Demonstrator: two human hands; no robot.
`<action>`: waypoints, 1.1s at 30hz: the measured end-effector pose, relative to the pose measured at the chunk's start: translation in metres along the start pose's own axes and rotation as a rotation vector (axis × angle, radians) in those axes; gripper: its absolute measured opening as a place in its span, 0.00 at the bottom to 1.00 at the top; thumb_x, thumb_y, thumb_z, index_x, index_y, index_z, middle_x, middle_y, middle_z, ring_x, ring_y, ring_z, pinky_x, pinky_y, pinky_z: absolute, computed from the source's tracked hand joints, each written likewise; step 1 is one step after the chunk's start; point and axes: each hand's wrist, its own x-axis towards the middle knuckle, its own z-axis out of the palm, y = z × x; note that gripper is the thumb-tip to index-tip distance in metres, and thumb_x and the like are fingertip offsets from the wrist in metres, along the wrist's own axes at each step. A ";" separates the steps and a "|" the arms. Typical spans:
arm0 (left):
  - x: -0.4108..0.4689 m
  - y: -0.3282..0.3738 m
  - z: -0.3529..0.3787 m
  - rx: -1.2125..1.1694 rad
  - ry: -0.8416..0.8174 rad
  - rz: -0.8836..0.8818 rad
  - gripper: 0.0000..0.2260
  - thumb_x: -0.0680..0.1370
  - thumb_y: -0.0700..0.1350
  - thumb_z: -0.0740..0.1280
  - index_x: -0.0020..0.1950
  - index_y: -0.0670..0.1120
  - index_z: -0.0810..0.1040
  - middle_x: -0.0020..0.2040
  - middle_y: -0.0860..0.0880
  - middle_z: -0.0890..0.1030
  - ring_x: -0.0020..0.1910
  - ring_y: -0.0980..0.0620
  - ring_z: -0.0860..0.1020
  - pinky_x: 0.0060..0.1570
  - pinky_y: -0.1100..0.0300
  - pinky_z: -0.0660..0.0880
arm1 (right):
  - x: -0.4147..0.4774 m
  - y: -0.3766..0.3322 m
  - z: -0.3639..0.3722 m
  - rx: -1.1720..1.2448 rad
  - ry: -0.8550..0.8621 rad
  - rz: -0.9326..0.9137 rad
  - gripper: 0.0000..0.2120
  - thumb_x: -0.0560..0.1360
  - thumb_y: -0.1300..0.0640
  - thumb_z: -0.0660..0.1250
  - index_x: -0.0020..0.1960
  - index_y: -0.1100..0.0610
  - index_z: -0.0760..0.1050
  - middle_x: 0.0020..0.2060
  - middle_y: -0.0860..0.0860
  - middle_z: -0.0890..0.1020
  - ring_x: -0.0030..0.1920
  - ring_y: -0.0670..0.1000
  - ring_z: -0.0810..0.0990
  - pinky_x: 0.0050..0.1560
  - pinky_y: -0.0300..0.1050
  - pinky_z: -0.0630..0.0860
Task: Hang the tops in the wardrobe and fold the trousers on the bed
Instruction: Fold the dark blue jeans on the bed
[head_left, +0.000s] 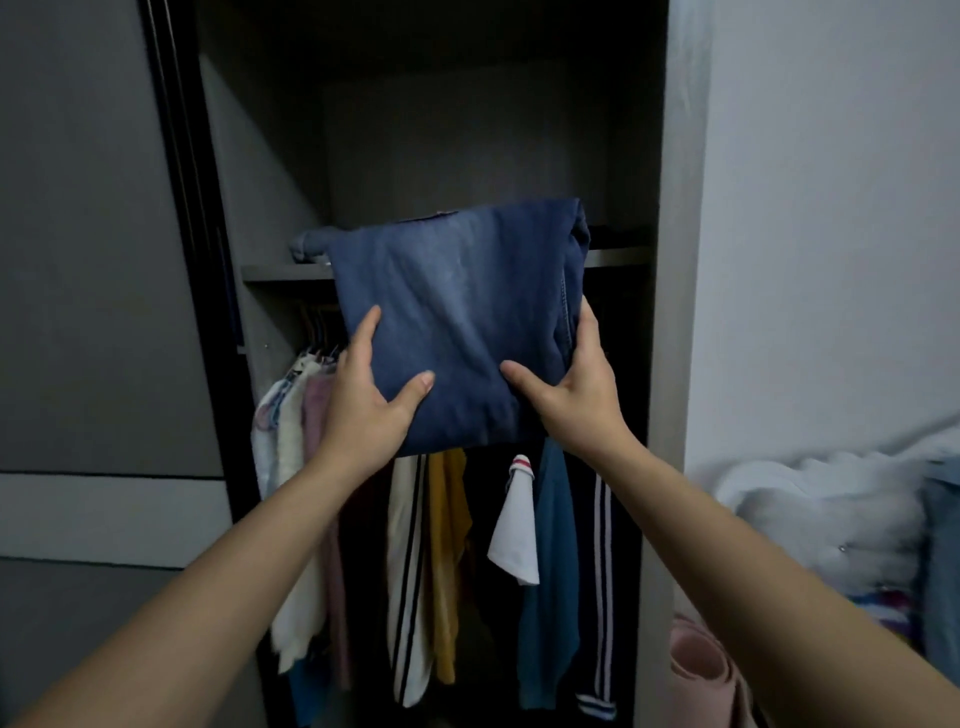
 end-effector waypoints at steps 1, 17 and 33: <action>0.015 -0.006 0.006 -0.002 0.007 0.013 0.37 0.74 0.43 0.74 0.78 0.51 0.59 0.73 0.51 0.66 0.70 0.53 0.68 0.72 0.52 0.66 | 0.015 0.007 0.001 0.004 0.003 -0.017 0.47 0.69 0.45 0.77 0.78 0.44 0.53 0.72 0.43 0.69 0.72 0.45 0.69 0.69 0.55 0.73; 0.351 -0.038 0.121 0.019 0.059 0.166 0.37 0.75 0.47 0.74 0.79 0.49 0.57 0.74 0.48 0.66 0.68 0.54 0.67 0.65 0.63 0.63 | 0.361 0.093 0.001 -0.102 0.081 -0.168 0.47 0.69 0.49 0.78 0.79 0.49 0.54 0.74 0.47 0.68 0.74 0.51 0.66 0.73 0.56 0.67; 0.559 -0.106 0.261 -0.181 -0.251 0.049 0.36 0.74 0.48 0.74 0.78 0.44 0.61 0.75 0.46 0.67 0.72 0.49 0.68 0.70 0.60 0.65 | 0.528 0.181 -0.009 -0.378 0.323 0.179 0.39 0.69 0.51 0.79 0.75 0.55 0.64 0.60 0.48 0.73 0.60 0.47 0.73 0.60 0.41 0.71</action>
